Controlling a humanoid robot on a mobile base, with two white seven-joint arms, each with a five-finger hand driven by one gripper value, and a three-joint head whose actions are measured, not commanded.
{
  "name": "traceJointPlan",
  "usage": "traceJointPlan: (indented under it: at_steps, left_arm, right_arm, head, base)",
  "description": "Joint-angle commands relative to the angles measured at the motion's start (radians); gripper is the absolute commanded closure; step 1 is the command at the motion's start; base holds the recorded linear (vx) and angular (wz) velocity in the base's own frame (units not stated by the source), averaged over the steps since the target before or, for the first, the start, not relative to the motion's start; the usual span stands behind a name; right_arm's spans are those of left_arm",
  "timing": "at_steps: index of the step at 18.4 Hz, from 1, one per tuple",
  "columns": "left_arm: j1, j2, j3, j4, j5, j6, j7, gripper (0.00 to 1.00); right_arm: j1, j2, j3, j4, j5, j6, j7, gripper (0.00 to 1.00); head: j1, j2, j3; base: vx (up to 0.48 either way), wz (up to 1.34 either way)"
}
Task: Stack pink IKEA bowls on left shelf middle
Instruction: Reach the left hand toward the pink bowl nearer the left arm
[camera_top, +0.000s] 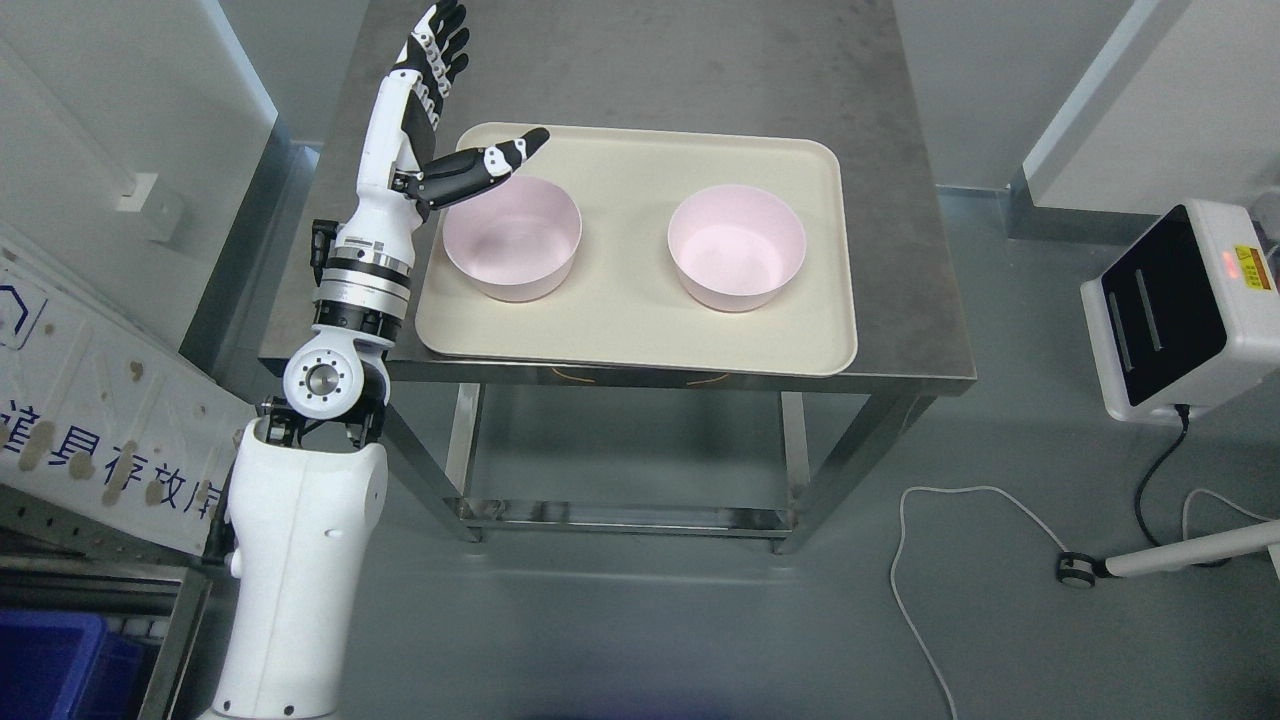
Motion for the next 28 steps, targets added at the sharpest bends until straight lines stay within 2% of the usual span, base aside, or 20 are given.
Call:
traceJointPlan:
  at_steps: [1,3,5,6,8,11,15,18,22,25,28]
  left_arm:
    - [0.006,0.017,0.107,0.004,-0.015,0.001,-0.003,0.0]
    - [-0.023,0.021,0.098,0.007,-0.017,0.001,-0.032,0.0]
    - [-0.057,0.101,0.078,0.032,-0.023,0.038,-0.197,0.01]
    - [-0.086,0.138,0.067,0.045,-0.023,0.091,-0.311,0.01]
    - [-0.114,0.191,0.065,0.059,-0.032,0.173,-0.456,0.02]
    - [-0.143,0.302,0.061,0.093,-0.155,0.182,-0.494,0.02]
    - [-0.223,0.373,0.003,0.143,-0.198,0.187,-0.533,0.05]
    - [-0.26,0.4,-0.034,0.15,-0.204,0.187,-0.631,0.1]
    - [-0.275,0.39,-0.048,0.144,-0.201,0.188,-0.783,0.12]
    - [-0.286,0.387,-0.075,0.145,-0.202,0.188,-0.8,0.13]
    - [-0.307,0.364,-0.18,0.147,-0.206,0.187,-0.791,0.14]
  right_arm:
    - [0.0,-0.017,-0.009,0.0,0.008,0.0,0.0,0.0]
    - [0.0,-0.017,-0.009,0.0,0.008,0.0,0.0,0.0]
    - [0.0,-0.017,-0.011,0.0,0.008,0.0,0.0,0.0]
    - [0.0,-0.017,-0.011,0.0,0.008,0.0,0.0,0.0]
    - [0.0,-0.017,-0.009,0.0,0.008,0.0,0.0,0.0]
    - [0.0,-0.017,-0.011,0.0,0.008,0.0,0.001,0.0]
    - [0.0,-0.017,-0.009,0.0,0.008,0.0,0.0,0.0]
    - [0.0,-0.017,-0.009,0.0,0.008,0.0,0.0,0.0]
    - [0.0,-0.017,-0.009,0.0,0.008,0.0,0.0,0.0]
    - [0.0,-0.017,-0.011,0.0,0.008,0.0,0.0,0.0]
    - [0.0,-0.017,-0.009,0.0,0.008,0.0,0.0,0.0]
  head:
    - [0.0,0.0,0.0]
    - [0.0,0.0,0.0]
    - [0.0,0.0,0.0]
    - [0.0,0.0,0.0]
    - [0.0,0.0,0.0]
    - [0.0,0.0,0.0]
    - [0.0,0.0,0.0]
    - [0.0,0.0,0.0]
    - [0.0,0.0,0.0]
    - [0.0,0.0,0.0]
    - [0.0,0.0,0.0]
  base:
    - [-0.001,0.08]
    - [-0.003,0.06]
    - [-0.002,0.02]
    - [0.0,0.0]
    - [0.0,0.0]
    - [0.0,0.0]
    - [0.0,0.0]
    - [0.0,0.0]
    - [0.0,0.0]
    - [0.0,0.0]
    - [0.0,0.0]
